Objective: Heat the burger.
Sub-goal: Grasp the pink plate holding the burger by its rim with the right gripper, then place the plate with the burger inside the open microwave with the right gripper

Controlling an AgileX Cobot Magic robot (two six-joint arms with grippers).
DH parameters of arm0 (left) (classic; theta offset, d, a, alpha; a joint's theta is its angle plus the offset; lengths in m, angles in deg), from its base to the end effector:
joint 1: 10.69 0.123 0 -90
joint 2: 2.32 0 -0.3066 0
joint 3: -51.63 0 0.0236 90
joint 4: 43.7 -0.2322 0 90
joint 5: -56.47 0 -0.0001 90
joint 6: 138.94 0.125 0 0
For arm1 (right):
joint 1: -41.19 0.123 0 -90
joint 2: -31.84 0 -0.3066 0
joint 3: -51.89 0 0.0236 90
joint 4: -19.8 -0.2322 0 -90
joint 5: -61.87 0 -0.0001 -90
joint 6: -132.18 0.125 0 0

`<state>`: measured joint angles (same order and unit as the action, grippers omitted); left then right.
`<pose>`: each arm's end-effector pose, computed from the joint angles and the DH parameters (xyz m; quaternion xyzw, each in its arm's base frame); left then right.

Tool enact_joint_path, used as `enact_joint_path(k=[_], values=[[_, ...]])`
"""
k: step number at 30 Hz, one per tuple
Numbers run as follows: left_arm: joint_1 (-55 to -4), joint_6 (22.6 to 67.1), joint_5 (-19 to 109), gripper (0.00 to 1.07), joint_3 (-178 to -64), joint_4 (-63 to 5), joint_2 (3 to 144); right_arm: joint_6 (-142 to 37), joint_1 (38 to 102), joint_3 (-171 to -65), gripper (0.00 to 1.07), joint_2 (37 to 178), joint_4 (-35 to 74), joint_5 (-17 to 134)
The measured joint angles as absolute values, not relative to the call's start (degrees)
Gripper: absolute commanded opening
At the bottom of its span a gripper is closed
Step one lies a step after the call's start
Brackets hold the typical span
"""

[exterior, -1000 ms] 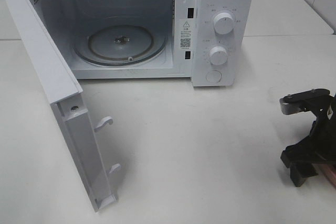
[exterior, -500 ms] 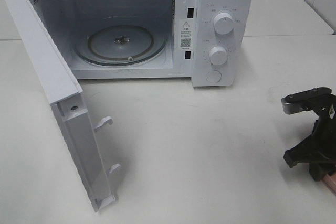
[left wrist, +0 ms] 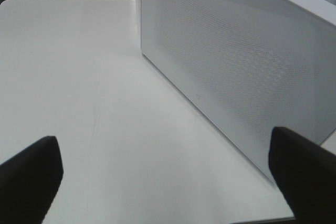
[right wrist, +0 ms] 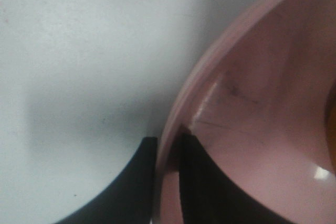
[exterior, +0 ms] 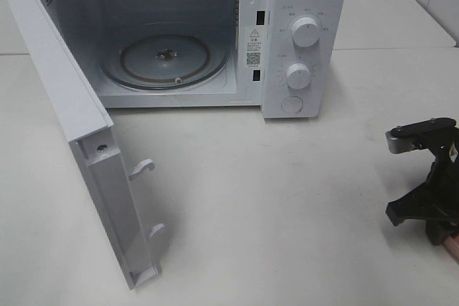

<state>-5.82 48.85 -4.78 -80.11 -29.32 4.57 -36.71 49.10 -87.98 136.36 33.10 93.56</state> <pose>-0.0150 -0.0286 0.2590 0.0281 0.8428 -0.0666 0.5334 0.2396 0.0180 0.1203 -0.0688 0.9951 -0.0578 0.0418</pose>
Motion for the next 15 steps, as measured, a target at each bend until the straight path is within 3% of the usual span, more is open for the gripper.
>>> enact_joint_path(k=[15], values=[[-5.82,48.85,-4.78,1.00,-80.11,-29.32,4.57,-23.13,58.09,-87.87,0.00,136.19,46.62,102.27]])
